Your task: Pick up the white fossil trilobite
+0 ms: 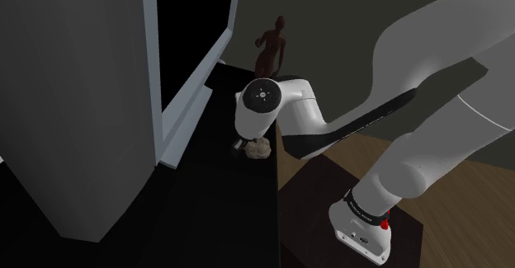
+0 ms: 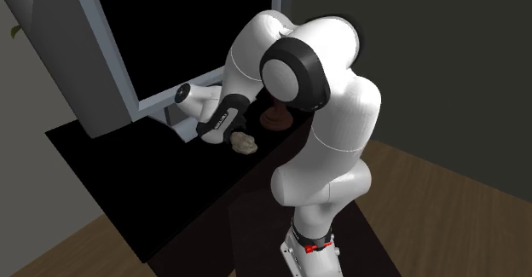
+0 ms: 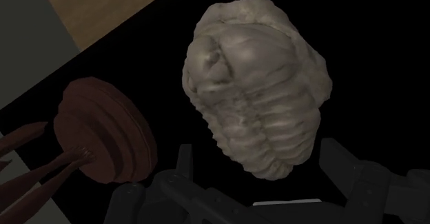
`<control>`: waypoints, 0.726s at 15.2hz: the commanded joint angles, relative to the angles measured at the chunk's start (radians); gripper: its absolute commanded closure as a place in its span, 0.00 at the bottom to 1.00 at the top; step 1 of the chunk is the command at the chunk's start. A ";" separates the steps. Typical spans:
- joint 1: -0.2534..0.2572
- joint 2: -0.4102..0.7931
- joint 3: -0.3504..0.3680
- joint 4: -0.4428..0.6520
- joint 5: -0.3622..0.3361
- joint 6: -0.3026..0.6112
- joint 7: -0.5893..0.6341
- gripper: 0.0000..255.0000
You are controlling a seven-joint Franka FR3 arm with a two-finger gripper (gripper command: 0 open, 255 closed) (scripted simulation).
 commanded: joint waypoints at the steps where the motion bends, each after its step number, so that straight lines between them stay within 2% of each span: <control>1: -0.006 0.023 0.006 0.001 -0.026 0.006 0.026 0.00; 2: -0.006 0.023 0.005 0.001 -0.026 0.006 0.026 0.00; 3: -0.006 0.022 0.004 0.001 -0.025 0.007 0.024 1.00; 11: -0.006 0.022 0.005 0.000 -0.026 0.007 0.025 1.00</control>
